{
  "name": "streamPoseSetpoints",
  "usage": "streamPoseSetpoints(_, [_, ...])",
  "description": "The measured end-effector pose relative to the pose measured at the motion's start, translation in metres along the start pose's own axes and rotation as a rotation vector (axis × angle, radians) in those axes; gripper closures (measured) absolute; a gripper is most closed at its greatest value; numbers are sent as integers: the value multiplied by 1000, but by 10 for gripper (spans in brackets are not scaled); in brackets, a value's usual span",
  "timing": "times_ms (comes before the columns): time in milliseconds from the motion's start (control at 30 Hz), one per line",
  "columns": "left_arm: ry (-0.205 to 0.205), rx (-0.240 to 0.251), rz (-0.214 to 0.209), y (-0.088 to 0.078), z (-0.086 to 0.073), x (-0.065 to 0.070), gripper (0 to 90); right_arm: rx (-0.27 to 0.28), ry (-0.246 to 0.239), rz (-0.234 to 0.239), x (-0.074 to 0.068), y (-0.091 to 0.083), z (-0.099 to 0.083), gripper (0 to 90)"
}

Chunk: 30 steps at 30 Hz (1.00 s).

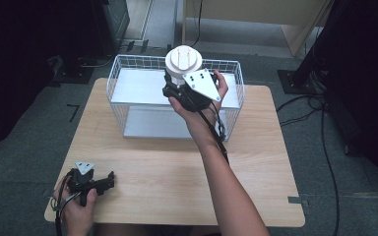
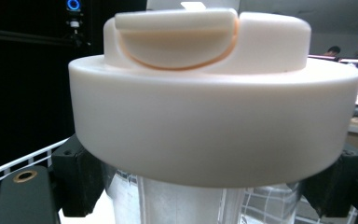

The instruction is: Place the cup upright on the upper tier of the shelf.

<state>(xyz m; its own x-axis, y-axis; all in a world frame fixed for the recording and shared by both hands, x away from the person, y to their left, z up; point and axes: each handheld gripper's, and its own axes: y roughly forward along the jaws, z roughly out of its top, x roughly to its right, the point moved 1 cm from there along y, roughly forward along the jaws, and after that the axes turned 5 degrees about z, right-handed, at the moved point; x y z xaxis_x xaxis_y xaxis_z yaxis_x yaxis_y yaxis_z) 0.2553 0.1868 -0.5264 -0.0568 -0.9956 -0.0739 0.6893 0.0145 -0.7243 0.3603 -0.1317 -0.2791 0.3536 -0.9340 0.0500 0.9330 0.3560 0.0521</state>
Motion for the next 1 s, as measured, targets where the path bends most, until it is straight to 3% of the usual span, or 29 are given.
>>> streamPoseSetpoints(267, [-1, 0, -1, 0, 0, 0, 0, -2, 14, 0, 3, 26, -3, 152])
streamPoseSetpoints(467, [-2, 2, 0, 0, 0, 0, 0, -37, -3, -20, 5, 45, -9, 152])
streamPoseSetpoints(567, [-2, 1, 0, 0, 0, 0, 0, -47, 22, -30, 8, 51, -9, 152])
streamPoseSetpoints(767, [-2, 1, 0, 0, 0, 0, 0, -53, 78, -54, 16, 59, -10, 152])
streamPoseSetpoints(1000, [-1, 1, 0, 0, 0, 0, 0, -61, 70, -49, 19, 59, -9, 137])
